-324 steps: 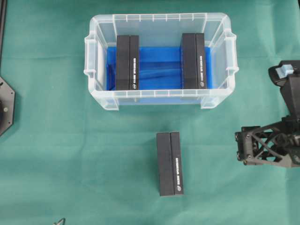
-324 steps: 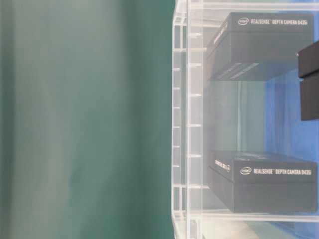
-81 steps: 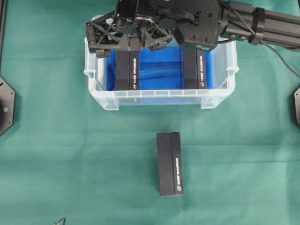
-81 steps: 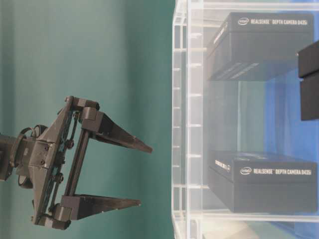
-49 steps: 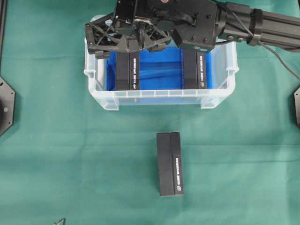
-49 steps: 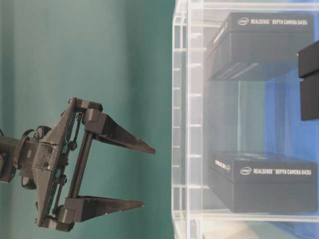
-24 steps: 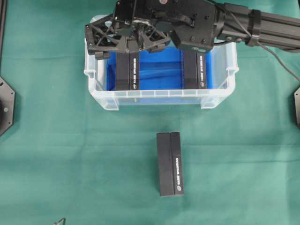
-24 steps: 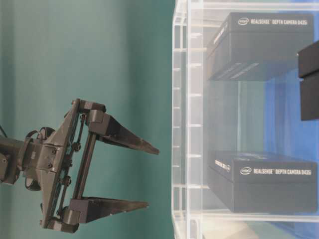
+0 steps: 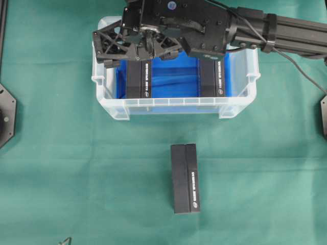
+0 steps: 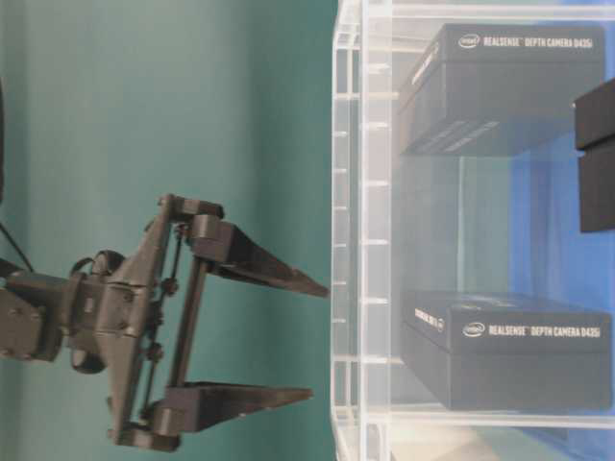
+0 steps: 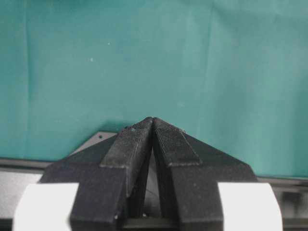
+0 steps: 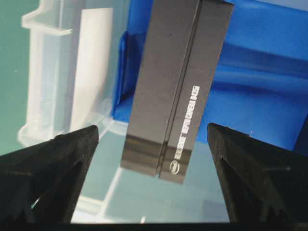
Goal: Take the box out of the case with the right arm.
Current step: 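Lower the right gripper around the left box and close on it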
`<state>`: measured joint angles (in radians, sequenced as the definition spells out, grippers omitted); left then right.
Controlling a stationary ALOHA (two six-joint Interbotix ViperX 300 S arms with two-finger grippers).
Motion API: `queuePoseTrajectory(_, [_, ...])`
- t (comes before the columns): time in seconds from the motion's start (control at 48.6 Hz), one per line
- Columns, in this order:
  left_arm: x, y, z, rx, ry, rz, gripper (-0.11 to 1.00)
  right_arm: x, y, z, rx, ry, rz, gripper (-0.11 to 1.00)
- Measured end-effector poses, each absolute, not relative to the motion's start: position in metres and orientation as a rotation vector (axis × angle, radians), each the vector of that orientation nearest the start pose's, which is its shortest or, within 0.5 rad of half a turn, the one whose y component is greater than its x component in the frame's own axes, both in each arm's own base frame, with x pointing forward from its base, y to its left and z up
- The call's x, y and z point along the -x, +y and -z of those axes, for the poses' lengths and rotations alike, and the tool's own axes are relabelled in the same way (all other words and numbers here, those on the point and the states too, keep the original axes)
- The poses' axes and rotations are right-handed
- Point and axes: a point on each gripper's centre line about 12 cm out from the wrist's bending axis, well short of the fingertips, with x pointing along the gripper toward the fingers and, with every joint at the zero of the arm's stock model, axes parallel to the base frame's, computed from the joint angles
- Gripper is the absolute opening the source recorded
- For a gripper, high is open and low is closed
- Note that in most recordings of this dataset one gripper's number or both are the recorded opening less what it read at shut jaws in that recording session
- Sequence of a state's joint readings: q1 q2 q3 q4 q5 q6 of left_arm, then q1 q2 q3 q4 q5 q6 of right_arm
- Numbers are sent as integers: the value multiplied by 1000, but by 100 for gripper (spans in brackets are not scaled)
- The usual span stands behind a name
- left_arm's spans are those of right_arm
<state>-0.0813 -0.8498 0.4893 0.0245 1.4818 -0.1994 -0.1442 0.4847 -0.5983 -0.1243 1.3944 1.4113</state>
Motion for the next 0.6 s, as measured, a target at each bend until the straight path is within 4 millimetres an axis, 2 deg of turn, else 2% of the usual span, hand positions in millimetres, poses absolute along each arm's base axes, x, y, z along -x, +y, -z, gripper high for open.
queuePoseTrajectory(0.597, [-146,-9,-369,120,1120,-61,2,-518,-91,-230,-1194,902,1099,94])
